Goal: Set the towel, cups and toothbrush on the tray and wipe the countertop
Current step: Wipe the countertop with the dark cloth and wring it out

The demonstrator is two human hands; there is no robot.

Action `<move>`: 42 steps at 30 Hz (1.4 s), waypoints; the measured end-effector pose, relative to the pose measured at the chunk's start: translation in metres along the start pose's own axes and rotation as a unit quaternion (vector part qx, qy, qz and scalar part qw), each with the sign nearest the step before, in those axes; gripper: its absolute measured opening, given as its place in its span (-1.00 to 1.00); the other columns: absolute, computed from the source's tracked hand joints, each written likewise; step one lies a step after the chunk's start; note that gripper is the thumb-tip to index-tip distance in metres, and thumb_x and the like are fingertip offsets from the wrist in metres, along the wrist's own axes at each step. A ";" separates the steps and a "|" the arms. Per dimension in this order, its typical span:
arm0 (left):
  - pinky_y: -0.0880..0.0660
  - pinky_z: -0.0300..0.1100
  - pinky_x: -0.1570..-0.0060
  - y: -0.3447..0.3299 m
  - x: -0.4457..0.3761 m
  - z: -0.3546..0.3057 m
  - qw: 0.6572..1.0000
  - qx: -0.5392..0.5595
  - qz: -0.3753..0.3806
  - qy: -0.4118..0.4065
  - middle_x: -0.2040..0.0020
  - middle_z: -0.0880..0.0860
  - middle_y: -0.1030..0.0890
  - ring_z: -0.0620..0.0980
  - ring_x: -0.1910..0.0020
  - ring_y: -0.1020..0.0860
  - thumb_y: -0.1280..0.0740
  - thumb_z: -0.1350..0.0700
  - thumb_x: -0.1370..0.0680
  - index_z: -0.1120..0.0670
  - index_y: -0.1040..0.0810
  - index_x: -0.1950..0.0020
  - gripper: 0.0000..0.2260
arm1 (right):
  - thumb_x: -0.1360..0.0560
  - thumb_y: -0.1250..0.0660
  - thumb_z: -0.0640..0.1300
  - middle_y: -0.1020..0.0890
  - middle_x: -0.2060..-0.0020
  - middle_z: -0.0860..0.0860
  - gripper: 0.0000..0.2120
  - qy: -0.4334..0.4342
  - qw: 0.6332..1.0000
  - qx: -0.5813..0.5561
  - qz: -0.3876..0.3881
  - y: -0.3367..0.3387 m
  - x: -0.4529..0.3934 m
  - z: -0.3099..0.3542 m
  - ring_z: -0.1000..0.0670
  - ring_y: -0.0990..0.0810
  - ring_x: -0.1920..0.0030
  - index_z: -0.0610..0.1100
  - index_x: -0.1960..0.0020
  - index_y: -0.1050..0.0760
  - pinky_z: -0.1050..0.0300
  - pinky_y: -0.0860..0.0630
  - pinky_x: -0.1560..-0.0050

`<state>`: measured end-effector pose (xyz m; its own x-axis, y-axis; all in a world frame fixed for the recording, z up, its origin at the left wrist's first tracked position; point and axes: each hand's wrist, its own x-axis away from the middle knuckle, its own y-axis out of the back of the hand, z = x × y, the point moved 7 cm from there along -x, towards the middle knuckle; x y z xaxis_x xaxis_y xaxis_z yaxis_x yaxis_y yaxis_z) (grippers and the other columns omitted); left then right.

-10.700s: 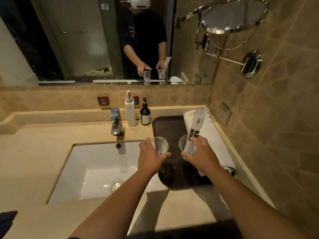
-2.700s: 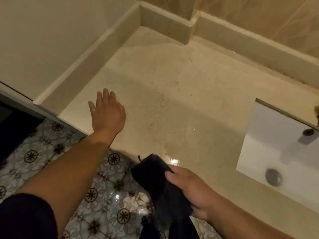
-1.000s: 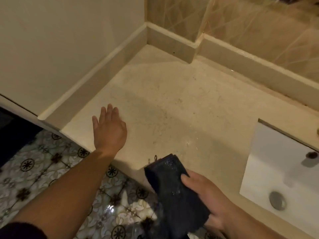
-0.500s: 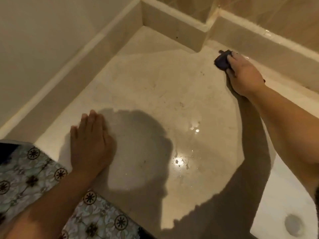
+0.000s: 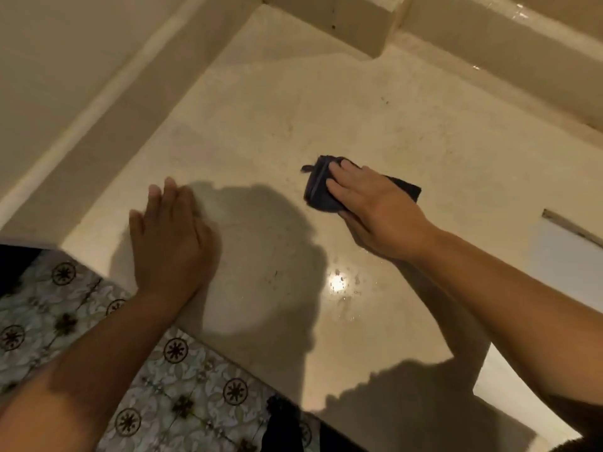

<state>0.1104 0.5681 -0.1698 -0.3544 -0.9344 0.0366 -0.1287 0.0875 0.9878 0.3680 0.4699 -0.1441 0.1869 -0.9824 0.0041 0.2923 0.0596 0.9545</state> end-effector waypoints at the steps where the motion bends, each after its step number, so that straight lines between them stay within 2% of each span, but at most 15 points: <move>1: -0.11 0.31 -0.42 0.002 -0.001 -0.001 1.000 -0.003 0.003 0.000 -0.54 0.25 -0.26 0.25 -0.53 -0.17 0.04 0.04 -0.60 0.24 -0.30 -0.47 -0.51 | -0.51 -0.34 -0.26 -0.44 -0.36 -0.30 -0.57 0.009 1.000 -0.006 0.006 -0.007 0.012 0.023 -0.32 -0.39 -0.37 -0.35 -0.34 -0.44 -0.22 -0.32 -0.36; 6: -0.07 0.25 -0.45 0.005 0.003 -0.005 1.000 0.005 0.003 -0.001 -0.57 0.21 -0.21 0.20 -0.56 -0.12 0.05 0.03 -0.54 0.23 -0.26 -0.51 -0.43 | -0.45 -0.38 -0.32 -0.55 -0.23 -0.32 -0.66 0.042 0.996 -0.073 0.007 -0.036 0.068 0.137 -0.33 -0.53 -0.22 -0.33 -0.22 -0.55 -0.25 -0.48 -0.21; 12: 0.03 0.21 -0.51 -0.001 0.000 -0.001 1.000 -0.011 0.020 0.000 -0.62 0.12 -0.08 0.12 -0.59 0.00 0.00 0.05 -0.65 0.16 -0.12 -0.58 -0.50 | -0.38 -0.49 -0.32 -0.54 -0.26 -0.27 -0.55 0.009 0.984 -0.178 -0.021 -0.057 0.113 0.229 -0.27 -0.49 -0.30 -0.35 -0.24 -0.53 -0.26 -0.34 -0.33; 15: 0.05 0.22 -0.52 -0.001 0.002 -0.003 1.000 -0.003 0.023 -0.010 -0.62 0.12 -0.07 0.12 -0.59 0.01 0.02 0.04 -0.65 0.16 -0.11 -0.59 -0.50 | -0.51 -0.37 -0.28 -0.42 -0.40 -0.15 -0.53 -0.069 0.934 -0.349 0.014 -0.060 0.129 0.238 0.00 -0.34 -0.42 -0.25 -0.40 -0.40 0.10 -0.21 -0.45; 16: 0.05 0.22 -0.52 0.000 0.002 -0.004 1.000 0.003 0.023 -0.012 -0.62 0.13 -0.07 0.13 -0.59 0.01 0.01 0.04 -0.66 0.17 -0.11 -0.59 -0.50 | -0.56 -0.31 -0.27 -0.44 -0.40 -0.10 -0.57 -0.136 0.885 -0.444 0.035 -0.062 0.136 0.236 0.08 -0.36 -0.41 -0.19 -0.42 -0.40 0.20 -0.23 -0.43; 17: 0.05 0.22 -0.52 0.000 0.002 -0.004 1.000 0.007 0.022 -0.013 -0.62 0.13 -0.07 0.13 -0.59 0.01 0.01 0.04 -0.66 0.17 -0.12 -0.59 -0.50 | -0.58 -0.26 -0.27 -0.50 -0.36 -0.08 -0.62 -0.220 0.799 -0.557 0.062 -0.065 0.144 0.235 0.09 -0.43 -0.36 -0.15 -0.40 -0.44 0.21 -0.30 -0.39; 20: 0.05 0.22 -0.51 0.000 0.001 -0.003 1.000 0.006 0.025 -0.013 -0.62 0.14 -0.07 0.14 -0.59 0.00 0.01 0.05 -0.66 0.18 -0.11 -0.59 -0.50 | -0.56 -0.27 -0.24 -0.58 -0.18 -0.24 -0.67 -0.365 0.439 -0.818 0.067 -0.063 0.163 0.225 -0.19 -0.59 -0.13 -0.27 -0.30 -0.49 -0.04 -0.50 -0.17; 21: 0.04 0.22 -0.51 0.000 0.000 -0.004 1.000 0.005 0.024 -0.014 -0.62 0.14 -0.08 0.14 -0.59 0.00 0.00 0.05 -0.65 0.18 -0.12 -0.58 -0.50 | -0.54 -0.28 -0.23 -0.57 -0.15 -0.28 -0.64 -0.368 0.373 -0.851 0.029 -0.055 0.165 0.208 -0.23 -0.58 -0.09 -0.32 -0.31 -0.46 -0.08 -0.52 -0.14; 23: 0.02 0.24 -0.50 0.000 0.002 -0.002 1.000 0.001 0.019 -0.015 -0.61 0.15 -0.10 0.15 -0.59 -0.02 -0.02 0.06 -0.65 0.18 -0.14 -0.58 -0.51 | -0.52 -0.29 -0.18 -0.61 -0.12 -0.25 -0.63 -0.376 0.343 -0.858 -0.072 -0.031 0.165 0.153 -0.19 -0.63 -0.05 -0.30 -0.28 -0.48 -0.04 -0.55 -0.10; 25: 0.00 0.24 -0.50 -0.001 0.001 -0.002 1.000 0.000 0.019 -0.018 -0.61 0.16 -0.12 0.16 -0.58 -0.04 -0.03 0.07 -0.65 0.19 -0.15 -0.57 -0.51 | -0.54 -0.25 -0.10 -0.63 -0.16 -0.21 -0.63 -0.385 0.413 -0.805 -0.180 0.005 0.162 0.074 -0.15 -0.64 -0.10 -0.23 -0.29 -0.50 -0.03 -0.56 -0.13; 30: -0.08 0.26 -0.45 0.003 -0.001 -0.005 1.000 0.013 -0.011 -0.011 -0.56 0.23 -0.23 0.21 -0.55 -0.15 -0.02 0.09 -0.60 0.24 -0.27 -0.51 -0.51 | -0.52 -0.20 -0.07 -0.62 0.07 -0.01 -0.76 -0.441 0.693 -0.451 -0.348 0.105 0.134 -0.112 -0.02 -0.59 0.06 -0.06 -0.12 -0.55 -0.02 -0.48 0.01; 33: -0.16 0.27 -0.39 0.007 0.002 -0.008 0.999 -0.006 -0.034 -0.015 -0.50 0.28 -0.33 0.25 -0.50 -0.25 -0.02 0.09 -0.55 0.28 -0.36 -0.44 -0.49 | -0.55 -0.14 0.02 -0.58 0.02 0.07 -0.72 -0.451 0.821 -0.190 -0.293 0.122 0.107 -0.194 -0.01 -0.54 -0.02 0.14 -0.22 -0.46 -0.01 -0.44 -0.05; 35: -0.15 0.27 -0.40 0.005 -0.001 -0.005 1.000 -0.005 -0.016 0.000 -0.52 0.25 -0.31 0.23 -0.52 -0.22 -0.01 0.07 -0.53 0.25 -0.36 -0.44 -0.48 | -0.61 -0.12 -0.05 -0.55 -0.17 -0.06 -0.72 -0.393 0.899 -0.062 -0.185 0.106 0.080 -0.228 -0.18 -0.50 -0.17 0.05 -0.29 -0.40 -0.10 -0.43 -0.17; 38: -0.11 0.29 -0.43 0.002 -0.005 -0.002 1.000 0.008 -0.014 0.018 -0.53 0.21 -0.29 0.21 -0.53 -0.18 0.02 0.05 -0.59 0.19 -0.36 -0.40 -0.56 | -0.57 -0.17 -0.18 -0.43 -0.30 -0.36 -0.62 -0.288 0.953 0.047 -0.087 0.071 0.053 -0.248 -0.42 -0.41 -0.22 -0.33 -0.34 -0.35 -0.32 -0.37 -0.22; 42: -0.04 0.26 -0.47 -0.002 -0.004 -0.002 0.999 0.024 -0.019 0.026 -0.54 0.16 -0.27 0.17 -0.55 -0.15 0.05 0.02 -0.63 0.13 -0.34 -0.38 -0.60 | -0.58 -0.17 -0.17 -0.38 -0.39 -0.33 -0.57 -0.281 0.954 0.059 -0.083 0.070 0.057 -0.247 -0.37 -0.34 -0.34 -0.35 -0.39 -0.31 -0.23 -0.27 -0.33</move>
<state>0.1142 0.5712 -0.1711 -0.2996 -0.9540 0.0088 -0.1858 0.0675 0.9803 0.6306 0.4623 -0.1505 -0.3943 -0.9187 -0.0223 0.1611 -0.0930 0.9825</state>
